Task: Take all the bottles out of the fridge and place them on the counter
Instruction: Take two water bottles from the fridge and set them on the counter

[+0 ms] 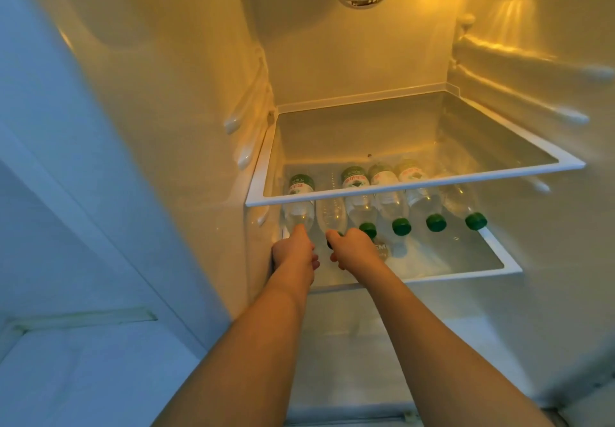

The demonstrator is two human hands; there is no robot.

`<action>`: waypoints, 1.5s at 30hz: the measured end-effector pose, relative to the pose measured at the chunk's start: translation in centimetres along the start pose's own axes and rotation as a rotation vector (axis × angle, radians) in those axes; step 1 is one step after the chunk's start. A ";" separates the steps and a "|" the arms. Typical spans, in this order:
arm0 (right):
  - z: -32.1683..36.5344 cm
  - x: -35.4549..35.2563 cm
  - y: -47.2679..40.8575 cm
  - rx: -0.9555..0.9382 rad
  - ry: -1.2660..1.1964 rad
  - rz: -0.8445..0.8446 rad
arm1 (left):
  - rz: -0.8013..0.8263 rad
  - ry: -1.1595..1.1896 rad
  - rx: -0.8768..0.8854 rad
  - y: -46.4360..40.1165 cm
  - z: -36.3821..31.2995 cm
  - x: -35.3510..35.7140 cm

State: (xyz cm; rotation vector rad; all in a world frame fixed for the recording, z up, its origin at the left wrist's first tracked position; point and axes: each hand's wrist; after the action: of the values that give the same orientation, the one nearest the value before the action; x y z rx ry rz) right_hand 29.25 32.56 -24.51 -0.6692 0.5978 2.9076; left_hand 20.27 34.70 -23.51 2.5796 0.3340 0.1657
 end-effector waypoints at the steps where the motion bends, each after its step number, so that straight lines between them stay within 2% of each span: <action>1: -0.4 -0.2 0.7 0.012 -0.046 0.009 | -0.002 0.001 0.008 0.2 0.0 -0.1; 7: -2.0 -0.5 5.1 0.055 -0.432 0.010 | -0.038 -0.068 0.081 3.5 0.8 -1.0; 11: -2.7 0.4 6.9 0.009 -0.618 -0.057 | -0.029 -0.114 0.130 5.5 1.9 -2.1; 13: -3.0 0.8 8.1 -0.031 -0.735 -0.126 | -0.011 -0.091 0.134 6.7 2.2 -2.5; 16: -3.0 1.2 10.0 -0.090 -0.797 -0.343 | 0.009 0.094 0.078 8.8 2.3 -3.1; 18: -2.7 1.5 11.6 -0.115 -0.750 -0.464 | 0.026 0.205 0.051 10.3 2.0 -3.5; 21: -2.5 1.7 13.9 -0.165 -0.636 -0.558 | 0.059 0.284 0.041 12.4 1.8 -4.3; 25: -2.3 0.8 17.4 -0.222 -0.445 -0.656 | 0.150 0.262 0.032 15.3 1.9 -6.2; 29: -1.5 -1.1 21.9 -0.276 -0.209 -0.679 | 0.240 0.150 0.043 18.5 2.3 -9.5; 33: -0.7 -2.4 26.5 -0.315 0.069 -0.722 | 0.289 -0.028 0.092 21.7 2.9 -13.1; 38: -0.4 -1.2 30.5 -0.312 0.320 -0.684 | 0.213 -0.345 0.344 25.2 3.1 -17.8; 45: -0.9 3.5 33.7 -0.287 0.560 -0.418 | -0.076 -1.046 0.678 27.5 3.4 -24.4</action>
State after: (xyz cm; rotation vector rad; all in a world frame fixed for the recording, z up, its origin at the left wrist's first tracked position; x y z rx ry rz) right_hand 20.36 1.28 -14.91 -1.4663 0.0493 2.4179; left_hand 2.99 3.72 -13.37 2.8228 0.0777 -1.4898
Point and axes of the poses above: each hand's wrist, its own y-axis away from the middle knuckle, its own x-axis out of the palm, z = x × y, and after that the axes turned 8 degrees about z, right-handed
